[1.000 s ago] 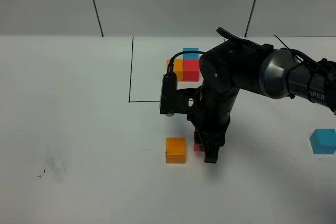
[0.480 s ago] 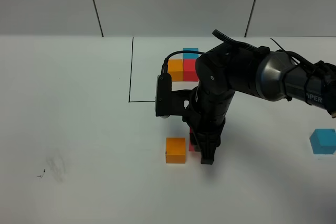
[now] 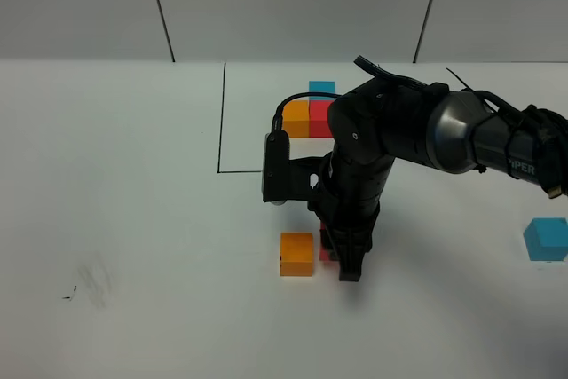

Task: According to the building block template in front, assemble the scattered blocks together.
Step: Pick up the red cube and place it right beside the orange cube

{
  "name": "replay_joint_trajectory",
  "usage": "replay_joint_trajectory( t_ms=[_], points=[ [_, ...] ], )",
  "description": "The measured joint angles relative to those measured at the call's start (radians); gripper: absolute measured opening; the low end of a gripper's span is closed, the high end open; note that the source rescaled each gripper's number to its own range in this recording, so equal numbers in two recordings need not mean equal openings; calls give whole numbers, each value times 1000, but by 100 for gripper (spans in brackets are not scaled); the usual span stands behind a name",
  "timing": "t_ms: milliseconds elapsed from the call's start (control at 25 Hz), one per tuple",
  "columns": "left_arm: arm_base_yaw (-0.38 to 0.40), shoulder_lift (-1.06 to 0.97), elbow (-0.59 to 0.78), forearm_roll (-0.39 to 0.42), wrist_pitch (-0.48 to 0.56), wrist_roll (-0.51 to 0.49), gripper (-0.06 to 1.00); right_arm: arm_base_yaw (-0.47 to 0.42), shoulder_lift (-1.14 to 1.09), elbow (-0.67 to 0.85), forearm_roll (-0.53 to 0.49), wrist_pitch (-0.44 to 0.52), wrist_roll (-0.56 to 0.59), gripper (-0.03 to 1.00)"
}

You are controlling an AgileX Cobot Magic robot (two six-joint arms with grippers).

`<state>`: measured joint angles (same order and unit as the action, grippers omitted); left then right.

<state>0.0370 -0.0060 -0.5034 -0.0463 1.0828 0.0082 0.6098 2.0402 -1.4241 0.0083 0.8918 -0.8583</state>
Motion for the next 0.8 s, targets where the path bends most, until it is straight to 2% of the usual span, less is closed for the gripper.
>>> replay_joint_trajectory(
  t_ms=[800],
  points=[
    [0,0,0,0,0,0,64,19,48,-1,29,-57,-55,19]
  ],
)
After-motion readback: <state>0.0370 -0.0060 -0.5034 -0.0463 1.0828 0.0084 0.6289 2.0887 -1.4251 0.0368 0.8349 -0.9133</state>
